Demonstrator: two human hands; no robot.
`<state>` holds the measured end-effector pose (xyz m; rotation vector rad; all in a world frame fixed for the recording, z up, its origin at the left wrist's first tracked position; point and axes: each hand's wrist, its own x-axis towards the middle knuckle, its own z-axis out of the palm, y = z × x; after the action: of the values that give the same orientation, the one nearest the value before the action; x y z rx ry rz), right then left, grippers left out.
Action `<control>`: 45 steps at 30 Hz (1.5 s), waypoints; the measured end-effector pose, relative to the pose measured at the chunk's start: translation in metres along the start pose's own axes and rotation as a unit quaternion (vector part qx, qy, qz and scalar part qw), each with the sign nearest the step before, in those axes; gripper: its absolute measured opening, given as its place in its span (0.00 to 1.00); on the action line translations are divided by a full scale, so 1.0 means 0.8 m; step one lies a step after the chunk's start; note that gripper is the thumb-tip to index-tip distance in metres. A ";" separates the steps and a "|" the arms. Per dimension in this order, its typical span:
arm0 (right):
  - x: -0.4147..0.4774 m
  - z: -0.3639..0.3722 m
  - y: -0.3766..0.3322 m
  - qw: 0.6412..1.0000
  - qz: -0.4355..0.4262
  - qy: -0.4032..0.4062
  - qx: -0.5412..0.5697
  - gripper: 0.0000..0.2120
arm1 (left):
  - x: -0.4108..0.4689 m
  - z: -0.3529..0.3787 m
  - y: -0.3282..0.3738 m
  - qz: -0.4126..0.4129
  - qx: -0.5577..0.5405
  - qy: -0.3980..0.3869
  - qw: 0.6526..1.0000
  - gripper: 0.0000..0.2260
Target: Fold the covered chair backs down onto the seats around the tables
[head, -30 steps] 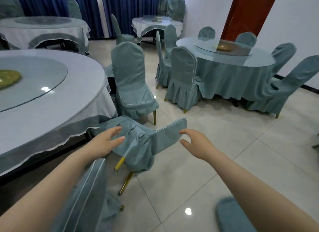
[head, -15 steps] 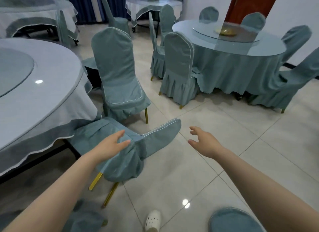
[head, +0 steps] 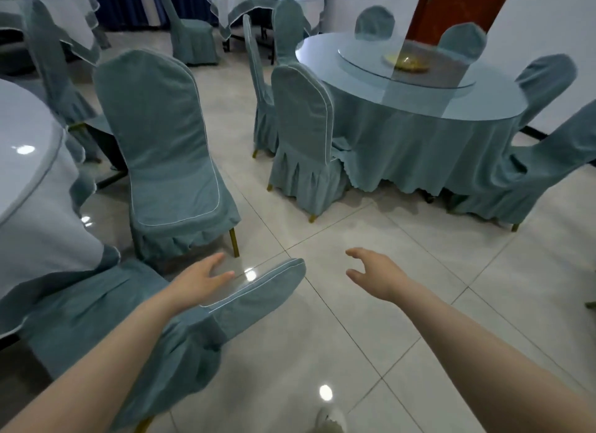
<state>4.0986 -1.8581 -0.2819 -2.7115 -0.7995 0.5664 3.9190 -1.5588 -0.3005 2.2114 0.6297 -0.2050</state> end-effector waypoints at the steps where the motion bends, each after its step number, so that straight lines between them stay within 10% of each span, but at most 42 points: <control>1: 0.021 -0.007 0.014 1.000 -0.004 -0.002 -0.001 0.24 | 0.016 0.008 0.007 -0.011 -0.005 0.003 1.000 0.28; 29: 0.582 0.153 0.188 0.966 -0.022 -0.258 -0.001 0.22 | 0.451 0.200 -0.051 -0.306 -0.102 -0.023 0.946 0.23; 45: 0.716 0.429 0.267 0.923 -0.141 -0.351 -0.071 0.31 | 0.594 0.424 -0.181 -0.266 0.078 -0.081 0.957 0.24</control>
<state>4.4911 -1.6644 -0.8294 -2.4214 -1.4109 1.4908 4.2765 -1.5570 -0.7842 2.0979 1.1387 -0.7267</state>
